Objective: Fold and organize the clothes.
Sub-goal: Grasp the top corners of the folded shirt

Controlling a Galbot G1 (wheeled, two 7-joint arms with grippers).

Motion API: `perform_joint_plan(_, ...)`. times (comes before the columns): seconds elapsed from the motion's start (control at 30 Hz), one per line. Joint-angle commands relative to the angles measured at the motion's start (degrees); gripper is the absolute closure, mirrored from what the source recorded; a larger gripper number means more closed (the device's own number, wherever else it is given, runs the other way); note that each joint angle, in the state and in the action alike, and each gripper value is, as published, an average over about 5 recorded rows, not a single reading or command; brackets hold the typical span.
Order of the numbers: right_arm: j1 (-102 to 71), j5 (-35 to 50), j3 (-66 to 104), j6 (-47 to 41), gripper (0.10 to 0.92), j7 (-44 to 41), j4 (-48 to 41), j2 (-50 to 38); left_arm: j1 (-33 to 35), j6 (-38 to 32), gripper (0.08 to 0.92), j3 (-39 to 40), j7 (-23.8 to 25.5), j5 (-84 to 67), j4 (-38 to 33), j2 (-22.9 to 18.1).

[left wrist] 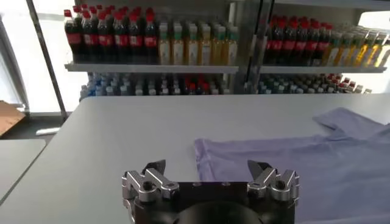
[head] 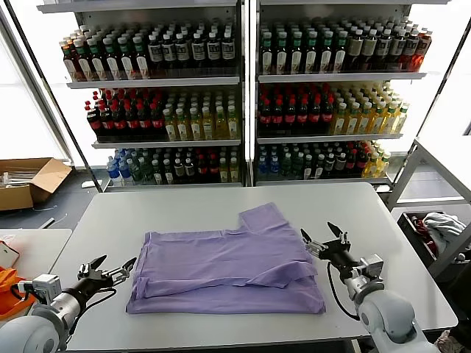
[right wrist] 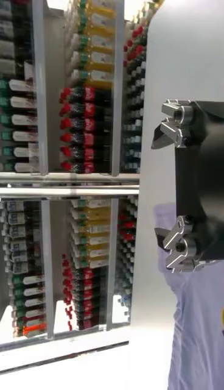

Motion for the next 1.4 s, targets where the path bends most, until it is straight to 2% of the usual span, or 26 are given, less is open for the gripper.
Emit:
perform_joint_plan(0.03, 20.05, 3.88, -10.33, -3.30, 0.202, -2.77, -20.23, 1.35, -22.11, -0.06, 0.177, 16.01, 2.78, -0.51, 18.17, 4.24)
perform_joint_plan(0.23, 27.47, 5.42, -15.62, -4.37, 0.203, -2.54, -29.12, 2.53, -27.98, -0.07, 0.177, 21.19, 2.65, -0.39, 24.92, 3.35)
perform_joint_plan(0.5, 34.19, 5.52, -20.13, -5.36, 0.203, -2.60, -39.47, 6.97, -31.40, -0.09, 0.177, 23.33, 2.19, -0.23, 29.77, 1.32)
perform_joint_plan(0.83, 34.48, 4.13, -22.58, -5.73, 0.205, -2.37, -41.93, 8.43, -31.60, -0.11, 0.177, 23.57, 2.11, -0.25, 31.02, -0.01)
perform_joint_plan(1.0, 33.89, 4.00, -24.11, -6.76, 0.302, -1.98, -41.77, 8.25, -31.81, -0.11, 0.196, 23.95, 2.74, -0.19, 31.56, -0.80)
perform_joint_plan(1.2, 33.10, 5.23, -26.01, -7.58, 0.475, -2.07, -39.49, 7.93, -30.56, -0.08, 0.347, 23.71, 6.12, 0.31, 31.26, -0.92)
perform_joint_plan(1.4, 32.65, 6.51, -25.09, -7.31, 0.639, -1.99, -36.88, 8.00, -29.63, -0.07, 0.512, 23.22, 7.01, 0.43, 30.77, -0.84)
